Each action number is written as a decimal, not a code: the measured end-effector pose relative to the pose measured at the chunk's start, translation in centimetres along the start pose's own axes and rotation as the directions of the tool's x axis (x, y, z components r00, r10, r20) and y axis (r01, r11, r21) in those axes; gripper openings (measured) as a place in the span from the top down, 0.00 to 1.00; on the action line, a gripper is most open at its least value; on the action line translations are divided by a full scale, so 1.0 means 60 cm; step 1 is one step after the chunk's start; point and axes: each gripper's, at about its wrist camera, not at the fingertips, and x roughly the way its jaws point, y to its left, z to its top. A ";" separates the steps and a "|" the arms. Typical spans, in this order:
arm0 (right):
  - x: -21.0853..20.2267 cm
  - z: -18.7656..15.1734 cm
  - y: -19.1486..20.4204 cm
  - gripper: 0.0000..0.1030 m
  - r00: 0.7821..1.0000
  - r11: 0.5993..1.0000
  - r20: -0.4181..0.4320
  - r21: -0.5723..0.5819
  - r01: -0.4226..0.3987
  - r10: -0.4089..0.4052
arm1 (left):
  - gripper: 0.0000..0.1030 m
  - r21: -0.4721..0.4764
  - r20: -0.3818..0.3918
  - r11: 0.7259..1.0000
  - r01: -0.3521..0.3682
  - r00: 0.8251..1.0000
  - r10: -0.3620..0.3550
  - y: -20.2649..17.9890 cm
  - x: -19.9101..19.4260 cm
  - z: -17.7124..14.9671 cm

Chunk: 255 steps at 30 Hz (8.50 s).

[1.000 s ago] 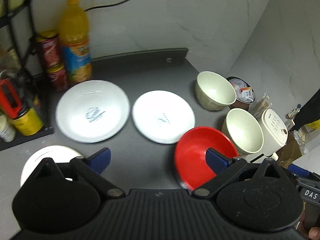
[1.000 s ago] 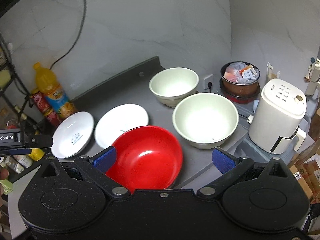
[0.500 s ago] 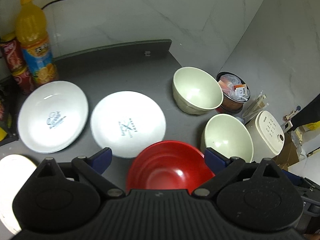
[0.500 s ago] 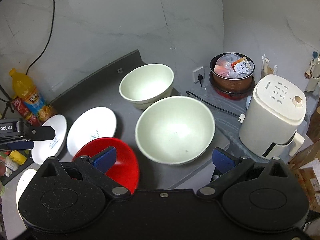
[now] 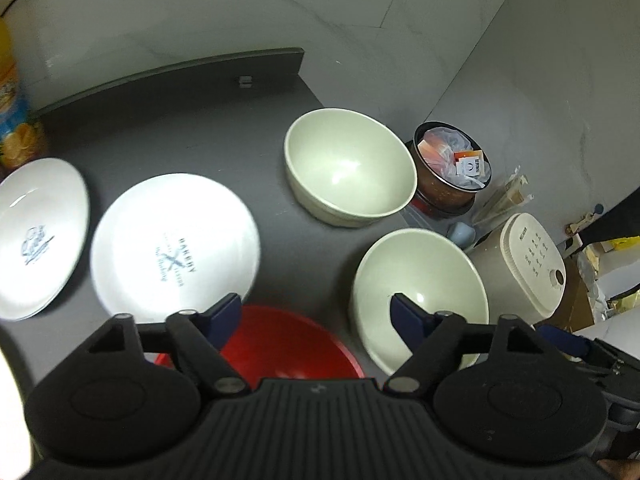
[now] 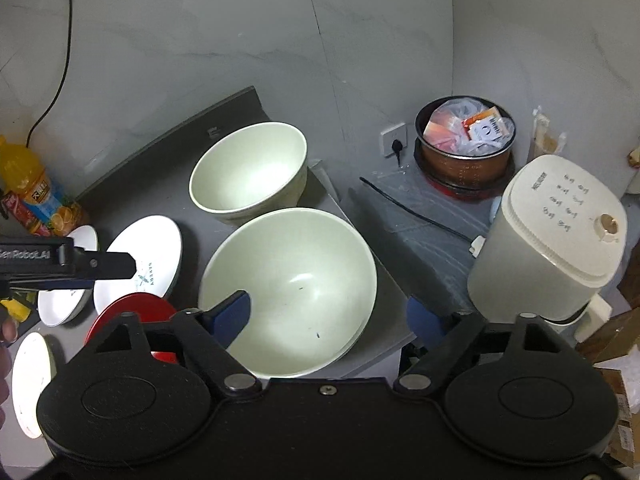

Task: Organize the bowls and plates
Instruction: 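Move the right gripper to the rim of the large cream bowl, then close the right gripper on the large cream bowl's rim, then lift the cream bowl with the right gripper over the red bowl, then lower the cream bowl into the red bowl and open the right gripper, then grasp the rim of the smaller cream bowl with the right gripper, then carry the smaller cream bowl with the right gripper onto the bowl stack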

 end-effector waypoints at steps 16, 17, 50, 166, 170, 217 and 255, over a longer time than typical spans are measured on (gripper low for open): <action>0.108 0.012 -0.076 0.48 0.982 0.997 -0.174 0.057 -0.058 0.067 | 0.44 -0.006 -0.123 0.999 -0.041 0.992 0.040 -0.037 0.113 0.014; 0.116 0.010 -0.078 0.49 0.980 0.996 -0.186 0.061 -0.062 0.073 | 0.45 -0.011 -0.131 0.999 -0.041 0.991 0.039 -0.037 0.120 0.015; 0.132 0.020 -0.068 0.88 0.978 0.983 -0.163 0.154 -0.103 0.129 | 0.90 -0.122 -0.203 0.992 0.011 0.978 -0.036 -0.035 0.179 0.037; 0.157 0.158 -0.014 0.34 0.975 0.977 -0.086 0.081 -0.198 0.205 | 0.23 -0.302 -0.054 0.950 -0.083 0.996 0.071 0.052 0.091 0.119; 0.187 0.168 -0.014 0.37 0.972 0.973 -0.099 0.108 -0.204 0.215 | 0.26 -0.320 -0.060 0.945 -0.062 0.997 0.045 0.054 0.116 0.132; 0.143 0.130 0.018 0.76 0.990 0.973 0.001 0.186 -0.139 0.142 | 0.88 -0.229 -0.052 0.972 0.045 0.997 -0.059 0.027 0.091 0.128; -0.011 -0.035 0.131 0.76 0.988 0.976 0.033 0.155 -0.155 0.152 | 0.87 -0.124 0.001 0.985 0.122 0.992 -0.123 0.118 -0.103 -0.024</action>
